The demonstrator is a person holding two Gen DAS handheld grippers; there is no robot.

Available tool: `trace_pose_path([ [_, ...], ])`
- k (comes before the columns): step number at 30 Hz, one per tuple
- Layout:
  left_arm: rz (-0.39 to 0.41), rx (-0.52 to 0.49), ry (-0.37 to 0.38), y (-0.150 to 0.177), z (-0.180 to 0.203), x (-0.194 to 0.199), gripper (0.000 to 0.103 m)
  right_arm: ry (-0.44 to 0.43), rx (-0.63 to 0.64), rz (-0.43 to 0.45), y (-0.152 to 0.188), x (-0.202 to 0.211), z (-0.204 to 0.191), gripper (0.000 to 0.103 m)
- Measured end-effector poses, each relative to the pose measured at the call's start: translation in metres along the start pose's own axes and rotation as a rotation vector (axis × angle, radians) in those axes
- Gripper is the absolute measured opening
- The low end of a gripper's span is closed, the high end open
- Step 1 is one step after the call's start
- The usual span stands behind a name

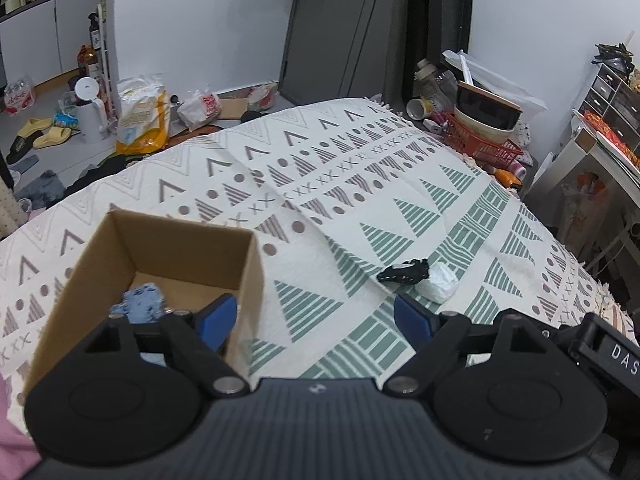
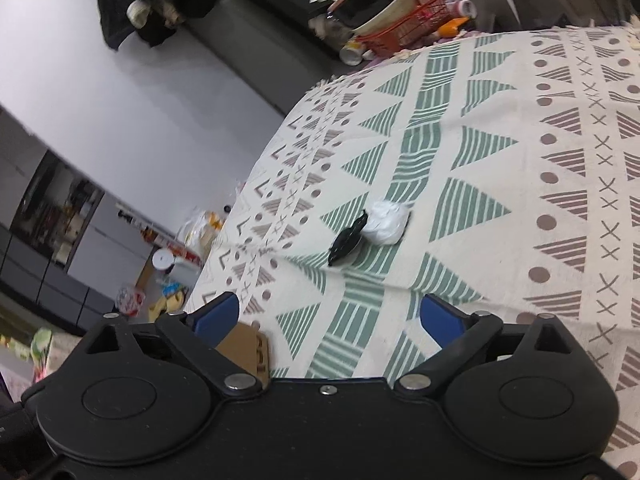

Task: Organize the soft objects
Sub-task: 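Move the left tool to the black lacy item while the right tool reaches the white plastic bag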

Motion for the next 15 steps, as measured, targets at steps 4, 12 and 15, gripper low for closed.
trace_pose_path([
  [4,-0.014,-0.002,0.010,-0.001,0.013,-0.011,0.085,0.014,-0.016,0.011,-0.005,-0.006,0.010,0.099],
  [12,-0.041,-0.026,0.019,-0.004,0.036,-0.037,0.085,0.015,-0.072,0.047,-0.025,-0.013,0.033,0.098],
  [15,-0.057,-0.020,0.024,-0.005,0.042,-0.048,0.085,0.006,-0.109,0.050,-0.030,-0.018,0.043,0.093],
])
Point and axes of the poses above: each gripper's, at about its wrist camera, not at the fingertips, and x roughly against the way its jaws point, z to its right, y to its underside, the point moved 8 cm from there along -x, roughly the way its jaws point, and after that the axes turned 9 degrees about -y, right-handed, at the moved point
